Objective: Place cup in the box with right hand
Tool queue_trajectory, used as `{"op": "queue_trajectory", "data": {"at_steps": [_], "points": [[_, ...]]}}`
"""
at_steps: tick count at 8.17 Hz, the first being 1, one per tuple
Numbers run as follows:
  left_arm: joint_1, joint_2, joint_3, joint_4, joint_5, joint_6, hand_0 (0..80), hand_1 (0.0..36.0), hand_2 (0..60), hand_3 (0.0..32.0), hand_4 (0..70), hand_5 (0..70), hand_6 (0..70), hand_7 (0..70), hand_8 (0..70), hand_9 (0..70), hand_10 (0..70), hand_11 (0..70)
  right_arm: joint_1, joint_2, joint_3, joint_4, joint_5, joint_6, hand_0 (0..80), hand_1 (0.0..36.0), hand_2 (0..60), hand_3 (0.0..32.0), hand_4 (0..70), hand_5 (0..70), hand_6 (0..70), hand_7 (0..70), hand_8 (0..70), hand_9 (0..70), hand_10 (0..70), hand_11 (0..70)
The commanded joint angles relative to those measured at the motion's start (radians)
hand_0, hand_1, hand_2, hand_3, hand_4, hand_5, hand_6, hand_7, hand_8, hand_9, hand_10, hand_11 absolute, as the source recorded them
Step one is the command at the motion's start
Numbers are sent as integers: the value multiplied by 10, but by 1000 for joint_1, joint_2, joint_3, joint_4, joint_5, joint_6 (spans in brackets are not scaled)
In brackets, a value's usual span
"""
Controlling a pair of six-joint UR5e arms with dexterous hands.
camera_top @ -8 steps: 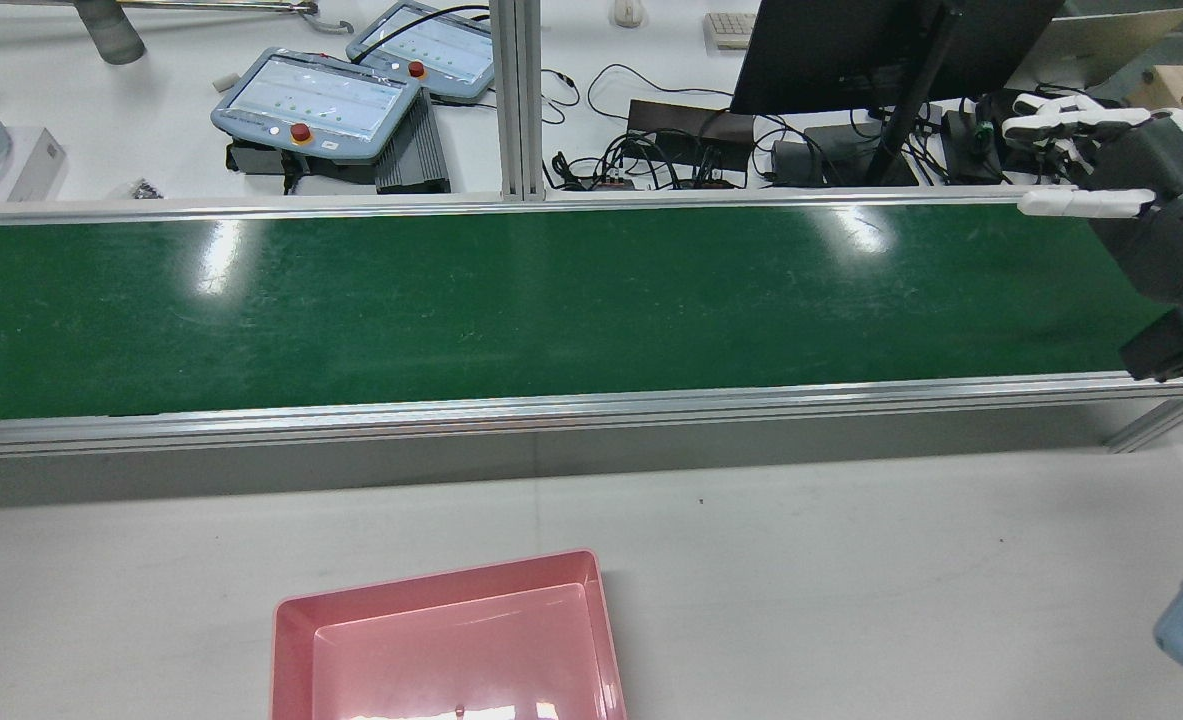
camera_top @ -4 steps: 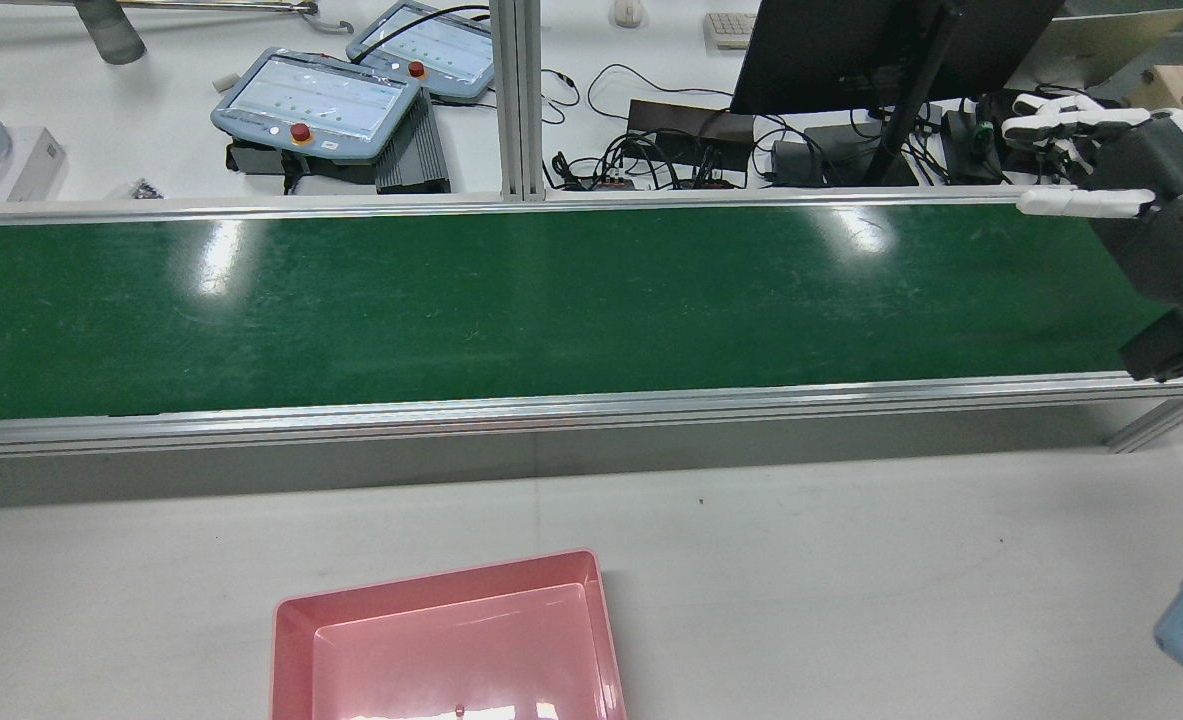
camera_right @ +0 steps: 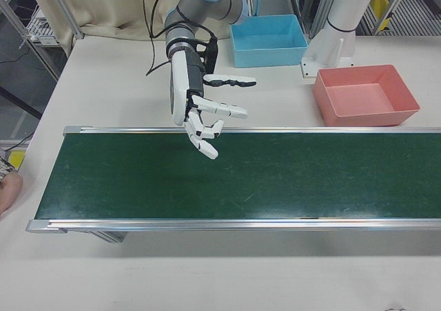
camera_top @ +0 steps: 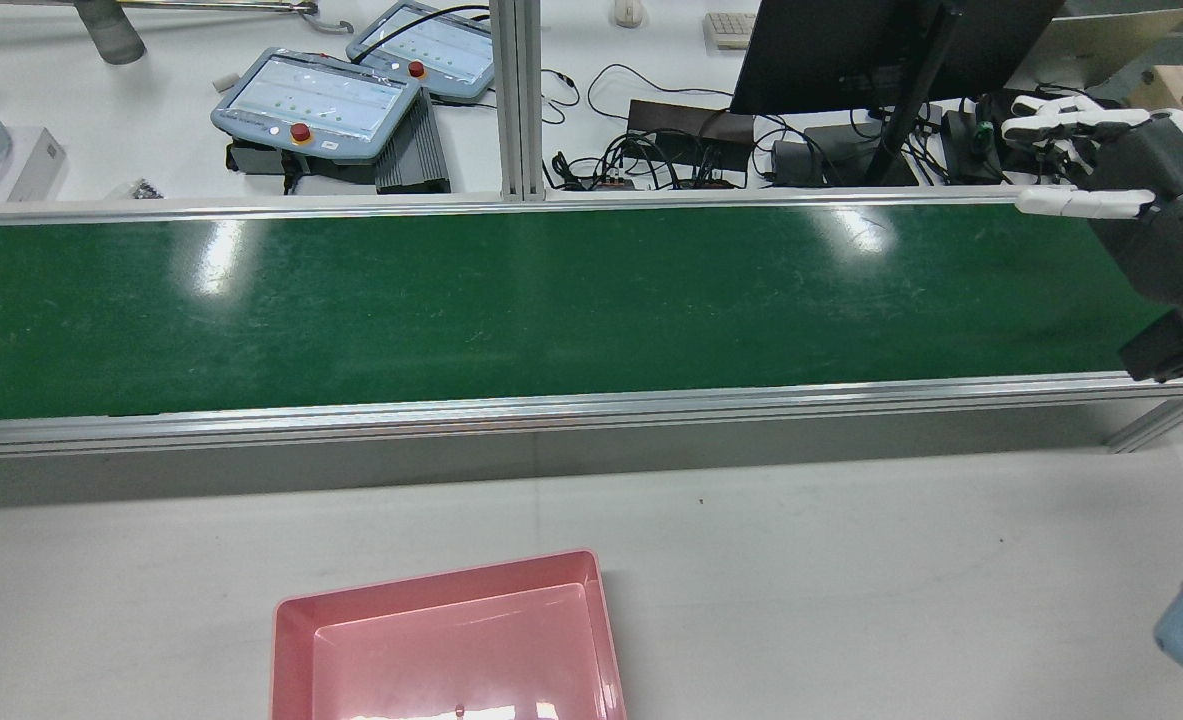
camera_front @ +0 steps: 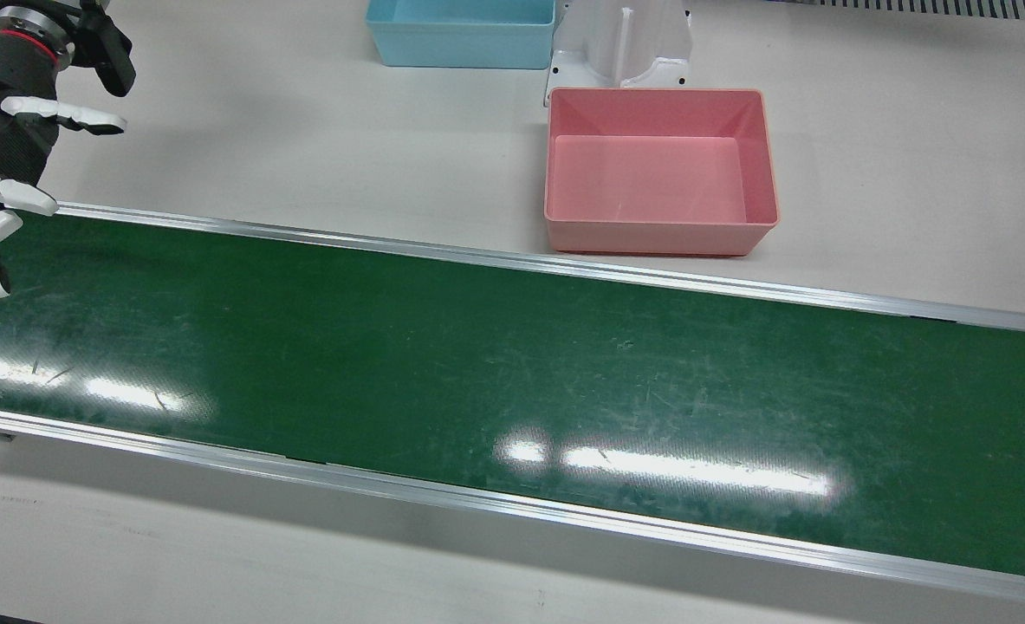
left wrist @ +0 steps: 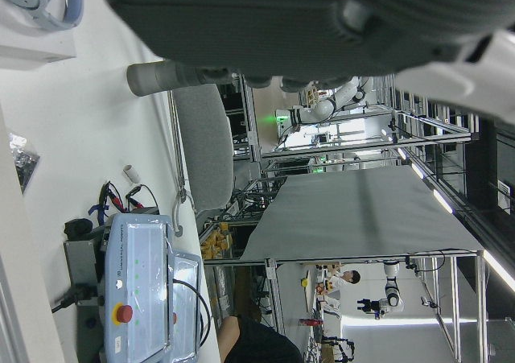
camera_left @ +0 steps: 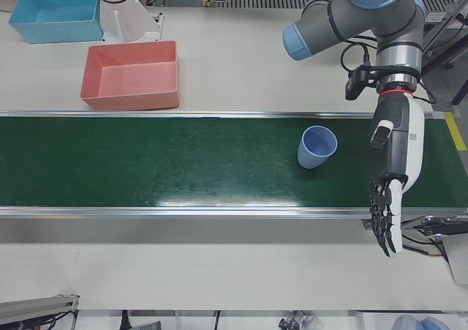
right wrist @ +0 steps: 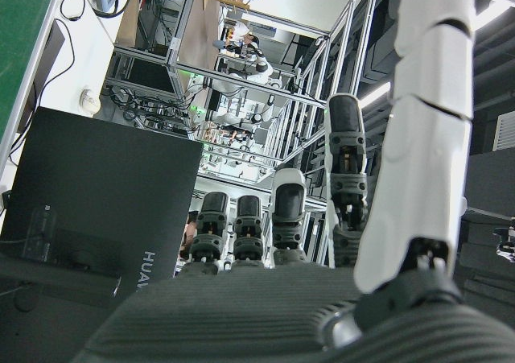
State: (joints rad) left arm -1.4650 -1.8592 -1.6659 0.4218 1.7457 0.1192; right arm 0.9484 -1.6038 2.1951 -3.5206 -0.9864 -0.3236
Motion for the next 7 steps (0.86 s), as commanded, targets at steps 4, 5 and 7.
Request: {"op": "queue_trajectory", "data": {"at_steps": [4, 5, 7], "points": [[0, 0, 0, 0, 0, -1, 0, 0, 0, 0, 0, 0, 0, 0, 0, 0, 0, 0, 1, -1, 0, 0, 0, 0, 578, 193, 82, 0, 440, 67, 179, 700, 80, 235, 123, 196], [0, 0, 0, 0, 0, 0, 0, 0, 0, 0, 0, 0, 0, 0, 0, 0, 0, 0, 1, -1, 0, -1, 0, 0, 578, 193, 84, 0, 441, 67, 180, 700, 80, 235, 123, 197], [0, 0, 0, 0, 0, -1, 0, 0, 0, 0, 0, 0, 0, 0, 0, 0, 0, 0, 1, -1, 0, -1, 0, 0, 578, 193, 83, 0, 441, 67, 179, 700, 79, 234, 122, 195]]}}
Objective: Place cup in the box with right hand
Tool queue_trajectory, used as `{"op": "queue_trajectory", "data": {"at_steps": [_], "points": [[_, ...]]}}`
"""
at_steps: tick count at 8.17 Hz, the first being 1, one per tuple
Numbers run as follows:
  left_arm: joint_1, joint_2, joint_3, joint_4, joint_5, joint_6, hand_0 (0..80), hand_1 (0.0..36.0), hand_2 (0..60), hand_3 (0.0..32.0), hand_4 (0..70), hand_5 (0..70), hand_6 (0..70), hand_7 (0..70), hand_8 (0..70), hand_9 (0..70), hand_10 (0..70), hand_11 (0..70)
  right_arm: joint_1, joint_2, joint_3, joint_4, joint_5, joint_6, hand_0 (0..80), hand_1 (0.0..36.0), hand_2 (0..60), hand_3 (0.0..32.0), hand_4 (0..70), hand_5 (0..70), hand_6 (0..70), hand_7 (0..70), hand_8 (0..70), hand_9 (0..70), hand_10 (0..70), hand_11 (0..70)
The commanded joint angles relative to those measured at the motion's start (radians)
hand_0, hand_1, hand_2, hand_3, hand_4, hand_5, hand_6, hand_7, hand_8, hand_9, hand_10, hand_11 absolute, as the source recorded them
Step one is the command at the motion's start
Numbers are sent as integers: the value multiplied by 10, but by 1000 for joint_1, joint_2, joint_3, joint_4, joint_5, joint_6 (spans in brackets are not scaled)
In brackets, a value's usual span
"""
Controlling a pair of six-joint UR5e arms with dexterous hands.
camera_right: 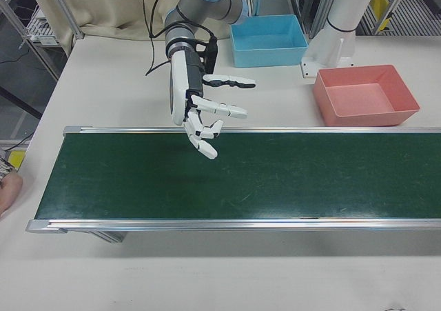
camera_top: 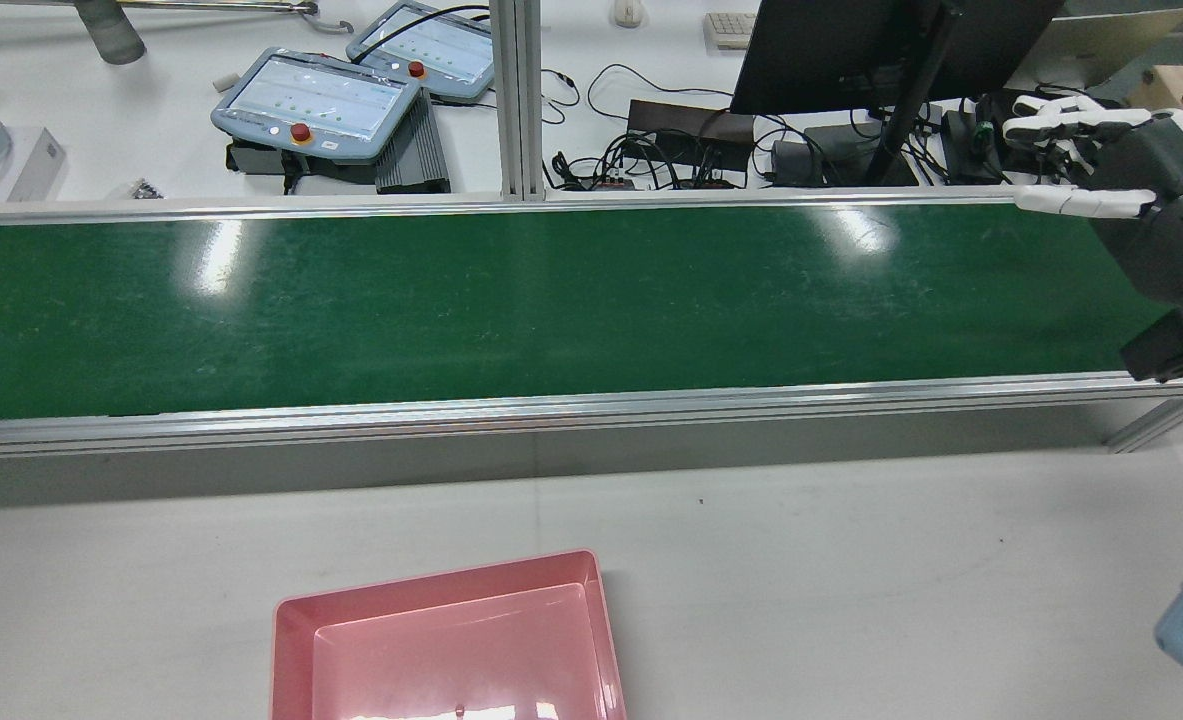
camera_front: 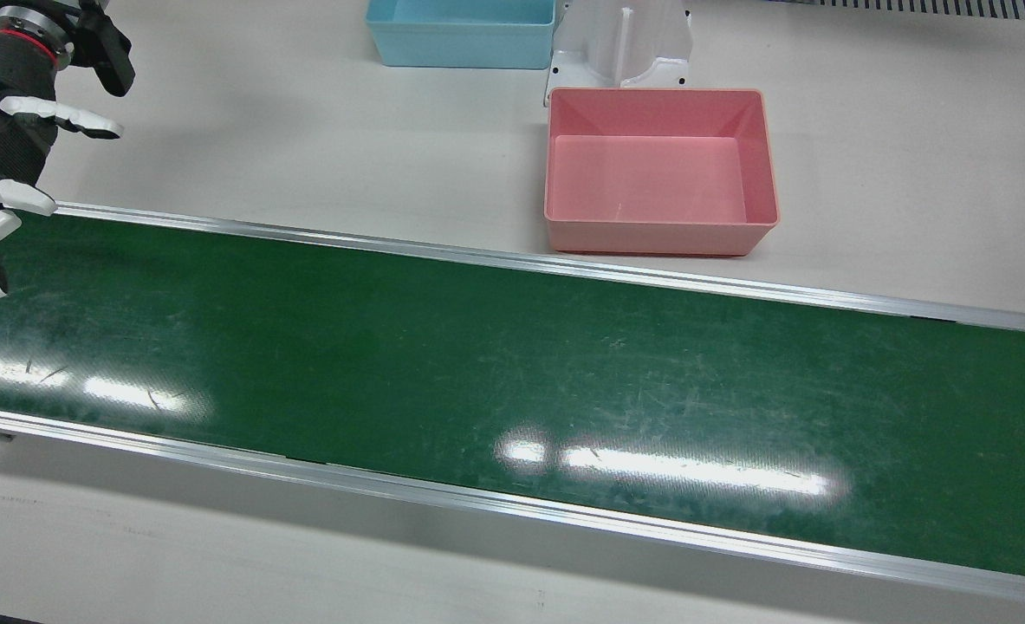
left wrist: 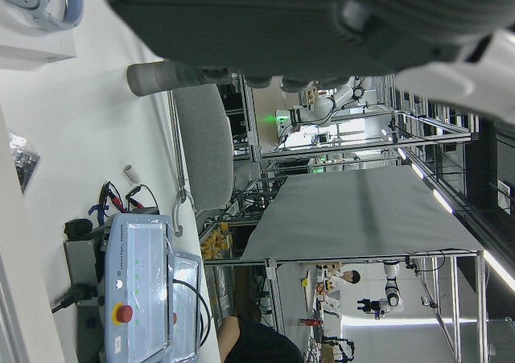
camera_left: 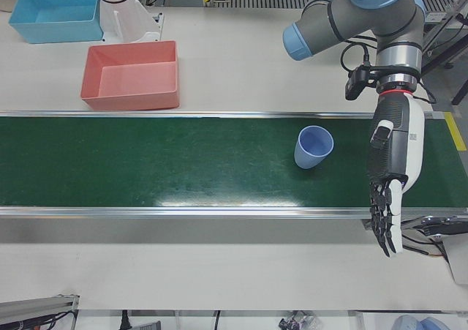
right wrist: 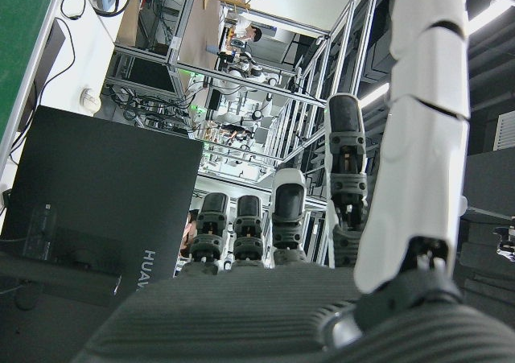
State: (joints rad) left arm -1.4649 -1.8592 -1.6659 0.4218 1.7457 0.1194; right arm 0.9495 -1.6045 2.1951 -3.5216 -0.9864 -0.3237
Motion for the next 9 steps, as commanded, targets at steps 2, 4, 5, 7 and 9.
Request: {"op": "queue_trajectory", "data": {"at_steps": [2, 4, 5, 7, 9], "points": [[0, 0, 0, 0, 0, 0, 0, 0, 0, 0, 0, 0, 0, 0, 0, 0, 0, 0, 0, 0, 0, 0, 0, 0, 578, 194, 89, 0, 445, 67, 180, 700, 83, 242, 124, 198], [0, 0, 0, 0, 0, 0, 0, 0, 0, 0, 0, 0, 0, 0, 0, 0, 0, 0, 0, 0, 0, 1, 0, 0, 580, 193, 85, 0, 447, 67, 181, 700, 83, 242, 125, 200], [0, 0, 0, 0, 0, 0, 0, 0, 0, 0, 0, 0, 0, 0, 0, 0, 0, 0, -1, 0, -2, 0, 0, 0, 578, 194, 88, 0, 446, 67, 181, 700, 84, 244, 125, 199], [0, 0, 0, 0, 0, 0, 0, 0, 0, 0, 0, 0, 0, 0, 0, 0, 0, 0, 0, 0, 0, 1, 0, 0, 579, 191, 77, 0, 446, 68, 181, 700, 84, 242, 125, 199], [0, 0, 0, 0, 0, -1, 0, 0, 0, 0, 0, 0, 0, 0, 0, 0, 0, 0, 0, 0, -2, 0, 0, 0, 579, 191, 74, 0, 442, 68, 180, 700, 83, 240, 125, 199]]}}
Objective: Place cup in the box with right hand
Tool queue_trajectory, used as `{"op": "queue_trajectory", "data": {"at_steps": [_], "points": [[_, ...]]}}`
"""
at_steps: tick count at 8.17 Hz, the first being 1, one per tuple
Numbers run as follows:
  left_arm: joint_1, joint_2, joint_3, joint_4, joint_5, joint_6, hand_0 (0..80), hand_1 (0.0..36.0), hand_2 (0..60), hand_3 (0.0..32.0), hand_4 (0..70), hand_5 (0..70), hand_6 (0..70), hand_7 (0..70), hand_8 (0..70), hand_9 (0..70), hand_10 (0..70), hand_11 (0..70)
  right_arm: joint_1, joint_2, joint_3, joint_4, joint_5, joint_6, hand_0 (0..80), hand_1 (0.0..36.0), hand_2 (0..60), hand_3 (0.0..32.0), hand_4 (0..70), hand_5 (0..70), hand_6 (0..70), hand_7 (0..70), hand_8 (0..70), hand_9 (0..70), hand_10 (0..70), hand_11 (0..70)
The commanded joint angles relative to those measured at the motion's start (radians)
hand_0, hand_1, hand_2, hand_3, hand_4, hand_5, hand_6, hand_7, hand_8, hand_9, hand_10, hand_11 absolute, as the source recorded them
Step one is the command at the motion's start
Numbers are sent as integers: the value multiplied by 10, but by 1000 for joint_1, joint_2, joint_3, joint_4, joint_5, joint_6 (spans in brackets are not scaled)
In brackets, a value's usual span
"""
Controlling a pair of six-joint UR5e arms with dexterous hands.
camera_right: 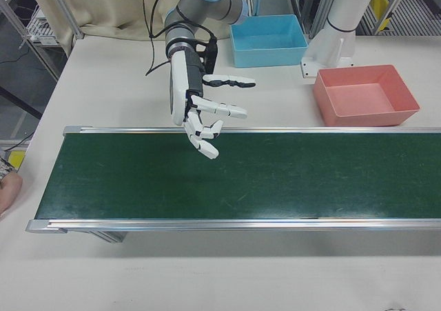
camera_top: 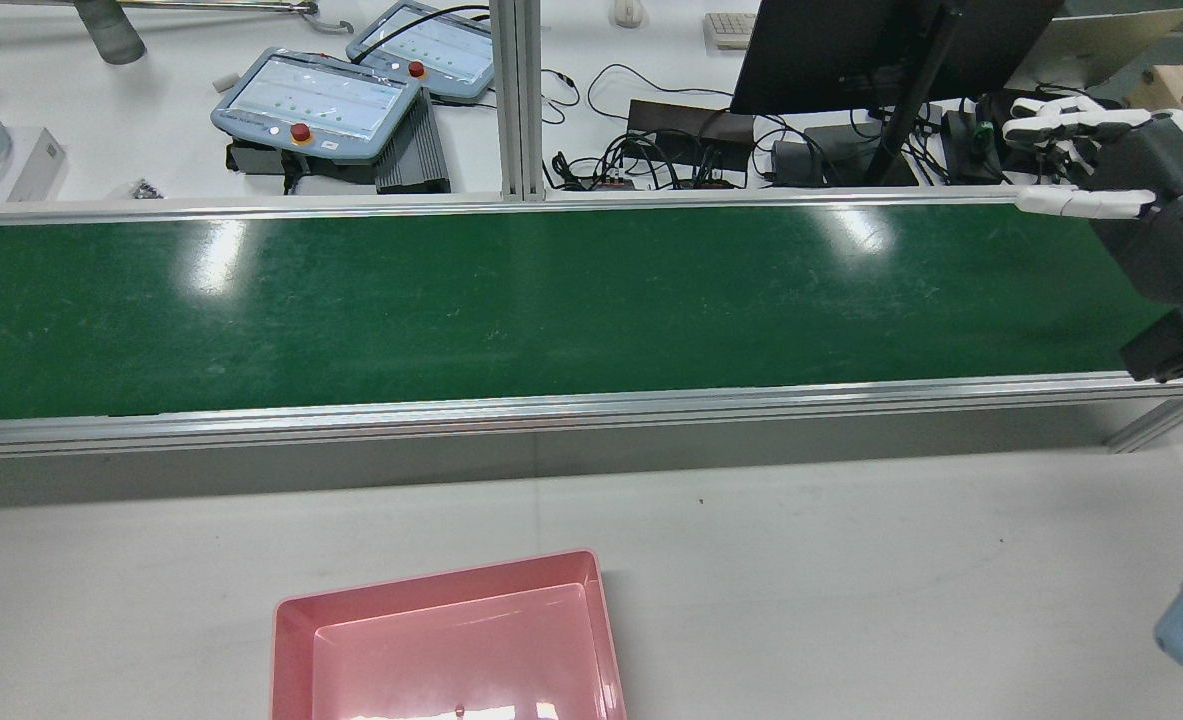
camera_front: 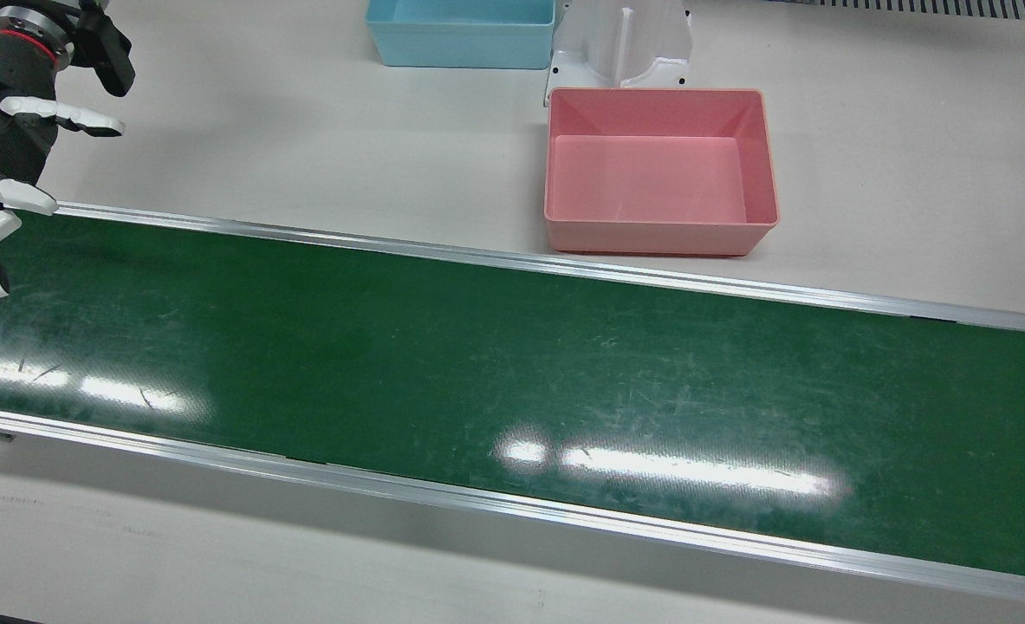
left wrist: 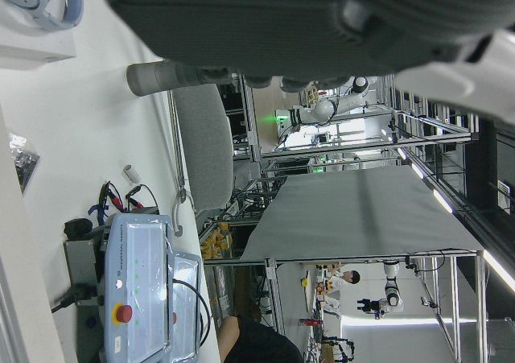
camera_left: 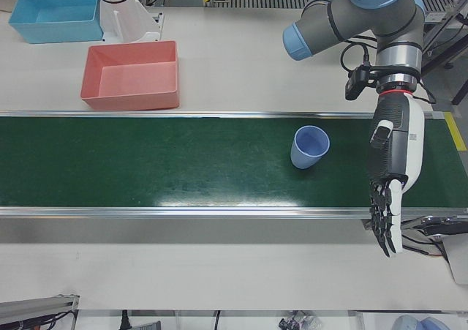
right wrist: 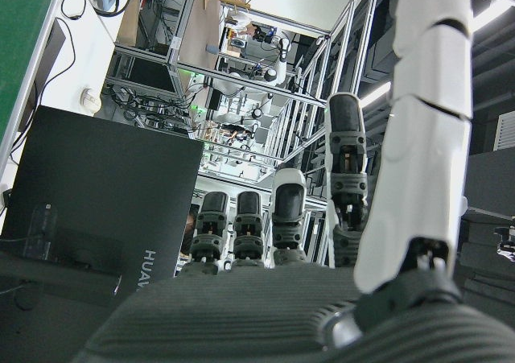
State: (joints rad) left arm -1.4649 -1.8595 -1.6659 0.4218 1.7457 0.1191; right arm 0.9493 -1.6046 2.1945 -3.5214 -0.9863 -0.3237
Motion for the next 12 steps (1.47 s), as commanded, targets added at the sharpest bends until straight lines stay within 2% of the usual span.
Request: {"op": "queue_trajectory", "data": {"at_steps": [1, 12], "points": [[0, 0, 0, 0, 0, -1, 0, 0, 0, 0, 0, 0, 0, 0, 0, 0, 0, 0, 2, 0, 1, 1, 0, 0, 581, 189, 68, 0, 441, 67, 180, 700, 82, 237, 125, 199], [0, 0, 0, 0, 0, 1, 0, 0, 0, 0, 0, 0, 0, 0, 0, 0, 0, 0, 0, 0, 1, -1, 0, 0, 578, 188, 76, 0, 441, 67, 178, 700, 78, 232, 124, 198]]}}
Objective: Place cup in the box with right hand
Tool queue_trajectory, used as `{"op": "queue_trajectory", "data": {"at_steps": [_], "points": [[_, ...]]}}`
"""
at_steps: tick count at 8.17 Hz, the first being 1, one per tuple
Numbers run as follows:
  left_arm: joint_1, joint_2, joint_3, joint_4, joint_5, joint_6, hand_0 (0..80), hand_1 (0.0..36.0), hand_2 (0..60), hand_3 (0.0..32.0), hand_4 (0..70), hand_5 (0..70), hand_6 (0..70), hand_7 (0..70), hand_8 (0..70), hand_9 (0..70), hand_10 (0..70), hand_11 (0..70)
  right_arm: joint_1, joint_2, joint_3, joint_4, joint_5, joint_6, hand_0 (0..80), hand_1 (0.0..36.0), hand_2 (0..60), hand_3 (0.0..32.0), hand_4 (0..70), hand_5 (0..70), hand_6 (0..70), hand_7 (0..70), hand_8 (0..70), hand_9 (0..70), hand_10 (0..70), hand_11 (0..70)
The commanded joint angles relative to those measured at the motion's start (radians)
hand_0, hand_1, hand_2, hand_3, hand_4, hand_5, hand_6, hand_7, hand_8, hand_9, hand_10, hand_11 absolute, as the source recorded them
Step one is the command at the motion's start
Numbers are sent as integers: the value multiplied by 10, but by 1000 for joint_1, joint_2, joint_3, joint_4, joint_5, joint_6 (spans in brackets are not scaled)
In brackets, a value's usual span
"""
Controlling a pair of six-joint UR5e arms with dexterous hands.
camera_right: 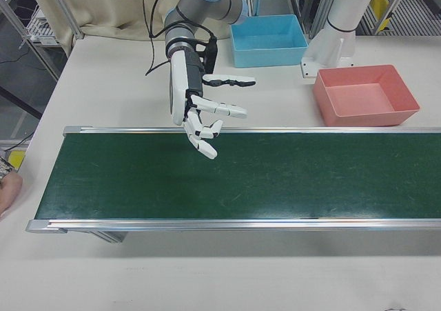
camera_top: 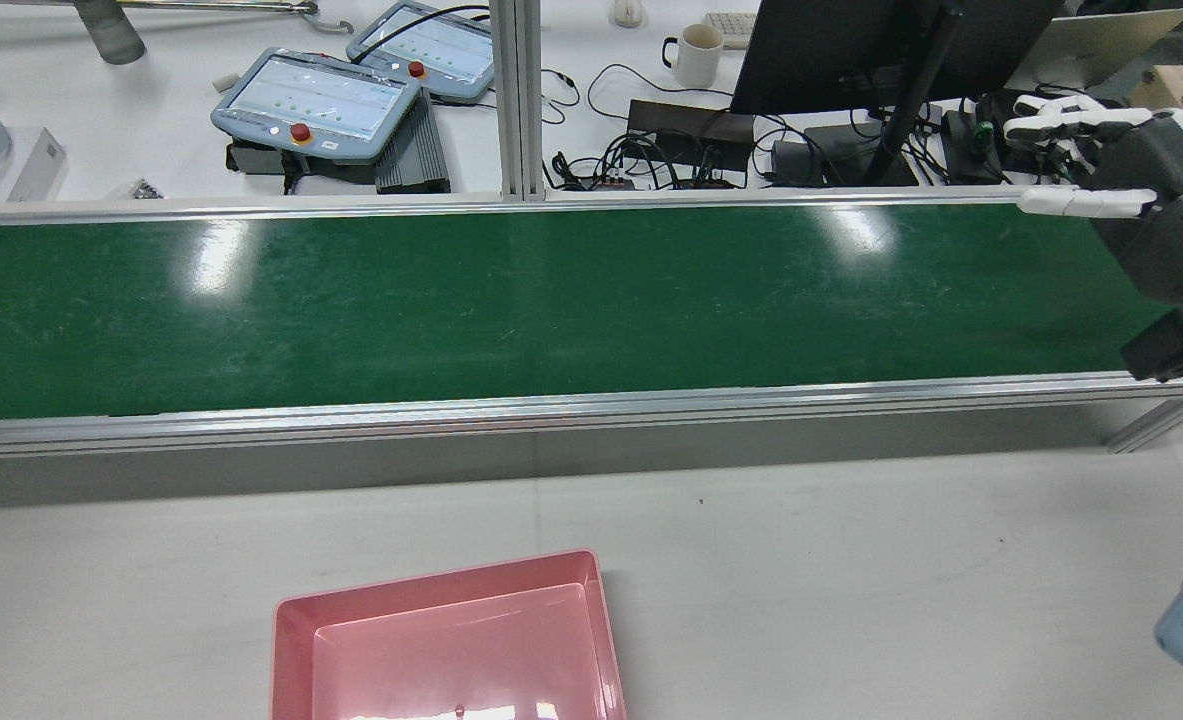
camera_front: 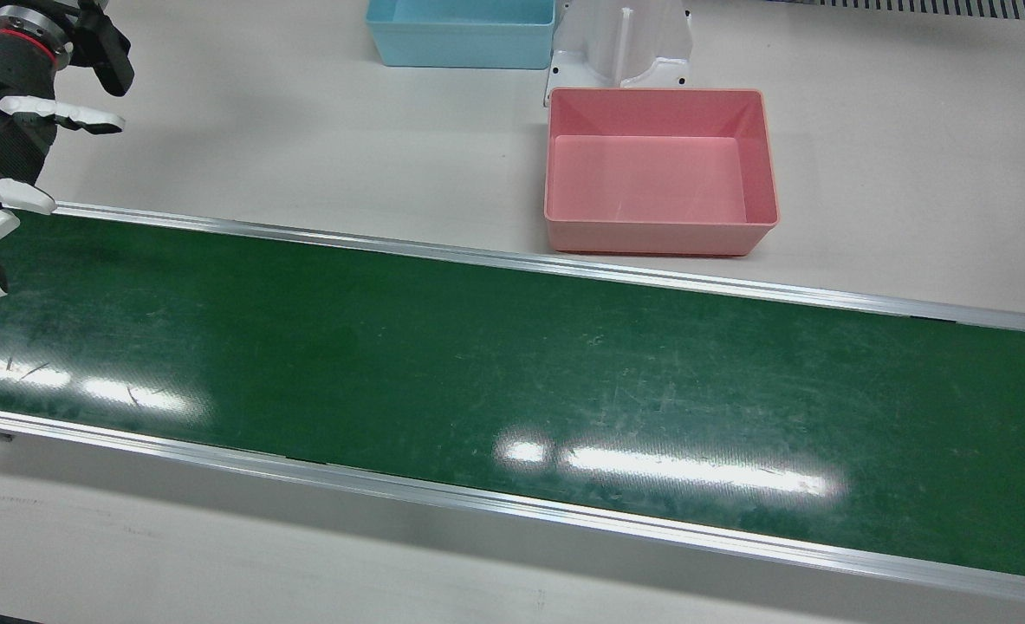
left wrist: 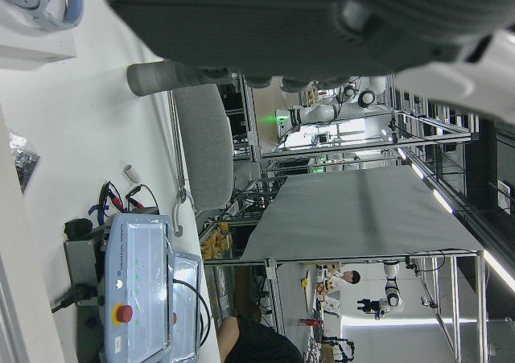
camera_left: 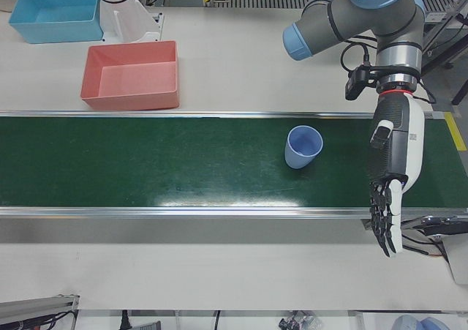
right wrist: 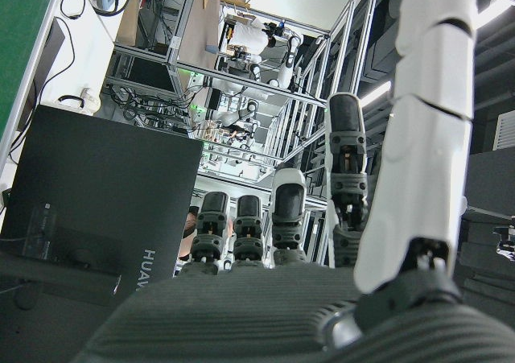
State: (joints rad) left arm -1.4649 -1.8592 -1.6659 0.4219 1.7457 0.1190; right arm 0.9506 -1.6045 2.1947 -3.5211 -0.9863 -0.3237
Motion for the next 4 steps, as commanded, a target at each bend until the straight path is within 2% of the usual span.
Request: {"op": "queue_trajectory", "data": {"at_steps": [1, 4], "points": [[0, 0, 0, 0, 0, 1, 0, 0, 0, 0, 0, 0, 0, 0, 0, 0, 0, 0, -1, 0, 0, 1, 0, 0, 577, 189, 76, 0, 443, 67, 178, 700, 80, 235, 125, 199], [0, 0, 0, 0, 0, 1, 0, 0, 0, 0, 0, 0, 0, 0, 0, 0, 0, 0, -1, 0, 0, -1, 0, 0, 578, 188, 76, 0, 442, 67, 179, 700, 79, 233, 124, 198]]}}
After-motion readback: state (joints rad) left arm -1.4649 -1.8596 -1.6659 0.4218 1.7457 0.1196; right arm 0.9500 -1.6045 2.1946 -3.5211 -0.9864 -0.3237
